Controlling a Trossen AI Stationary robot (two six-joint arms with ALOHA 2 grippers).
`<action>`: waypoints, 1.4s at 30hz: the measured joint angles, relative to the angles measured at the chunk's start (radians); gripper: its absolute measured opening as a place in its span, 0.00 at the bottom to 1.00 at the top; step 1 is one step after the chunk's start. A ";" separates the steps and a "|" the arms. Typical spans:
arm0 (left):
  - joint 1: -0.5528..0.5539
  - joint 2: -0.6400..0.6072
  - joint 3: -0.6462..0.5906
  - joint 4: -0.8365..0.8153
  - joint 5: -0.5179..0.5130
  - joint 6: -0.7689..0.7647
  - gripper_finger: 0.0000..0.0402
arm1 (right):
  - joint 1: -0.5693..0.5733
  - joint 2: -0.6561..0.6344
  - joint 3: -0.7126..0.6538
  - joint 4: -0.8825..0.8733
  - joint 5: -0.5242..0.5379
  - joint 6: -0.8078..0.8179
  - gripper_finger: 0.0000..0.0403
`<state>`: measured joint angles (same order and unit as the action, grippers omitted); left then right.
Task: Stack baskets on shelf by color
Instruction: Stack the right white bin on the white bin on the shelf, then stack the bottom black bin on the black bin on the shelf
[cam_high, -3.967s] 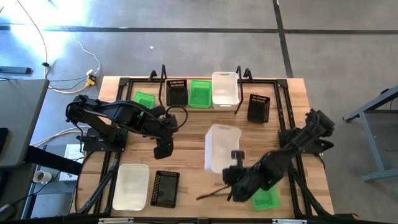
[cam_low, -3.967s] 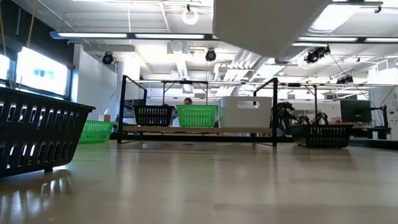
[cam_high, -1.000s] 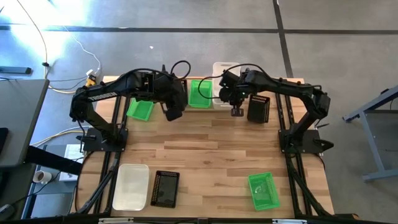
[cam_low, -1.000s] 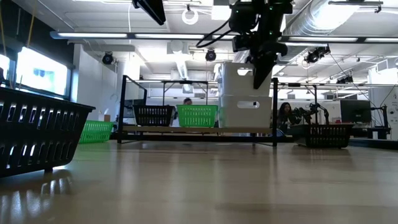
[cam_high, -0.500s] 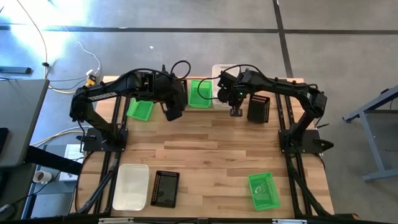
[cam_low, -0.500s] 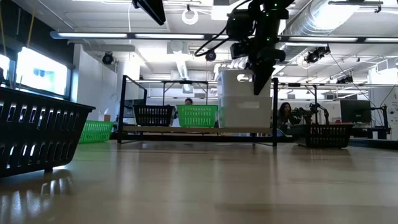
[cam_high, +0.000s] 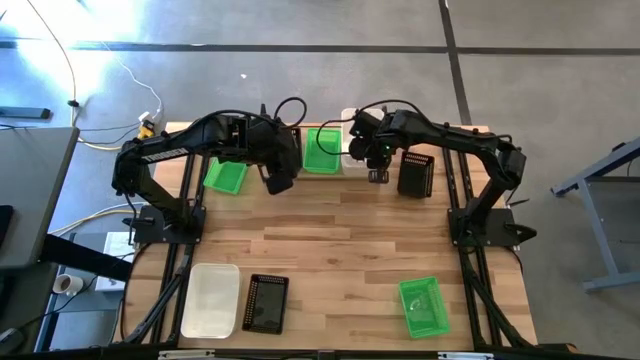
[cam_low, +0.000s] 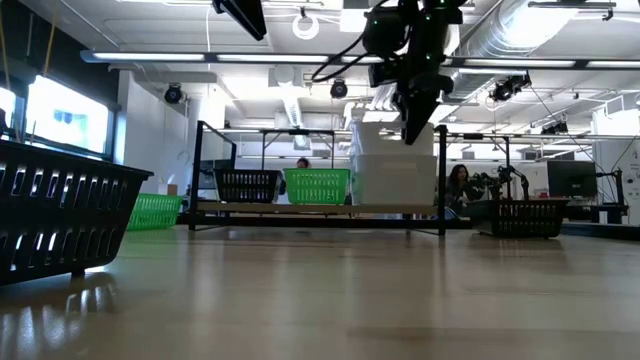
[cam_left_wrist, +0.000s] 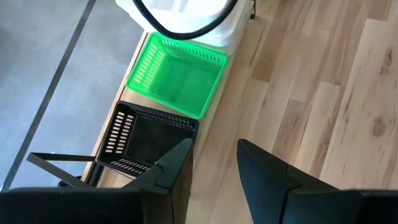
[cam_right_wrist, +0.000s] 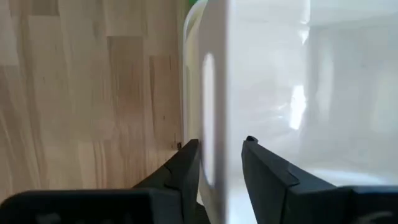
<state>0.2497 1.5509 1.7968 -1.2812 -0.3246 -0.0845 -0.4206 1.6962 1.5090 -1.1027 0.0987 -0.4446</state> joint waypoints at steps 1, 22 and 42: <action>0.000 0.000 0.000 0.000 0.000 0.000 0.29 | 0.000 0.000 0.007 -0.008 0.004 0.000 0.27; -0.014 0.000 0.000 -0.076 0.123 -0.014 0.29 | 0.032 -0.034 0.119 -0.163 -0.117 0.253 0.27; -0.232 -0.186 -0.361 0.039 0.235 -0.259 0.29 | 0.206 -0.212 -0.061 -0.086 0.006 0.569 0.27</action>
<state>0.0174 1.3651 1.4353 -1.2423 -0.0891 -0.3439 -0.2146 1.4837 1.4479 -1.1889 0.1043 0.1241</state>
